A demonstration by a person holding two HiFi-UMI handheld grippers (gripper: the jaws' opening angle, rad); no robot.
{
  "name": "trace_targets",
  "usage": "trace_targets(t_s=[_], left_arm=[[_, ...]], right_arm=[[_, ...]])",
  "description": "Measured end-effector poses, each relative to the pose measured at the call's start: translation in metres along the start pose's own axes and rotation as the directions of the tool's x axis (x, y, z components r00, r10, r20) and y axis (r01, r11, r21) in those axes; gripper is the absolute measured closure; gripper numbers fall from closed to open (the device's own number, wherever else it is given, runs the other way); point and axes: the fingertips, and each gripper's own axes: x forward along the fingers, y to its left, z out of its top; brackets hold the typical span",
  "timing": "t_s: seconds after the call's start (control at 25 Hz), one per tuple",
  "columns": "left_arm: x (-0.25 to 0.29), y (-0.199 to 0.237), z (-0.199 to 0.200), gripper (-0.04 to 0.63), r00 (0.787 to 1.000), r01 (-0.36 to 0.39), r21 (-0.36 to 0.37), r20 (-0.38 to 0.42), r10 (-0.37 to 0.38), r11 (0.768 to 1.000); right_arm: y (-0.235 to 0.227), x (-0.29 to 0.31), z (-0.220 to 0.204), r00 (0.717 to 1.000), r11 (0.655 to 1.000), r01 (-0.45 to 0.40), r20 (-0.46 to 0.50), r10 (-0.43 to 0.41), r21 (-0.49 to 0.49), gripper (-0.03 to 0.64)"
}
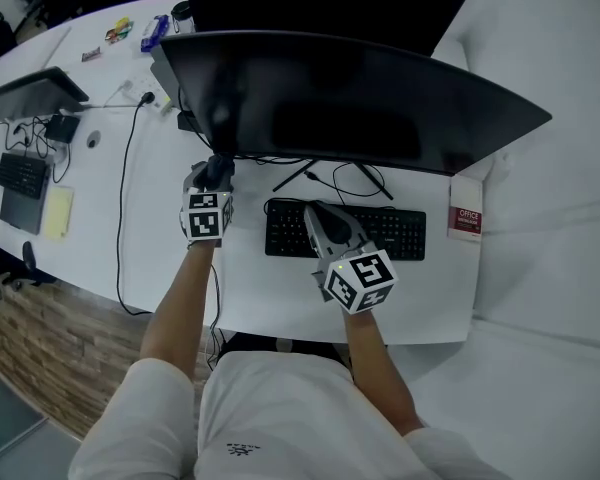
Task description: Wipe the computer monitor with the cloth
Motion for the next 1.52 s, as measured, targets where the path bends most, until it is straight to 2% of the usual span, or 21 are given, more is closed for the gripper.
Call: trace_targets(t_s=[0.48,0.92,1.08,1.2,1.52], left_arm=[[-0.015,0.033,0.006,0.442,0.998,-0.055,0.027,0.006,0.055,0.998],[-0.070,0.038,0.043,0.442,0.988,-0.082,0.012,0.135,0.079,0.997],[-0.106,0.017,0.060,0.442,0.978,-0.049,0.010,0.203,0.046,0.999],[-0.136,-0.009,0.074,0.442,0.968,0.002,0.016,0.252,-0.006,1.000],[-0.205,-0.100,0.101,0.442,0.923,0.150,0.057,0.350,-0.160,0.987]], right_arm=[[0.004,-0.006,0.004,1.000,1.000,0.003,0.006,-0.003,-0.012,0.597],[-0.007,-0.052,0.015,0.999,0.998,0.034,0.034,-0.032,-0.053,0.597],[-0.014,-0.083,0.020,0.997,0.997,0.057,0.061,-0.054,-0.057,0.597],[-0.016,-0.109,0.025,0.995,0.995,0.070,0.078,-0.065,-0.071,0.597],[-0.028,-0.158,0.040,0.987,0.991,0.109,0.130,-0.098,-0.081,0.598]])
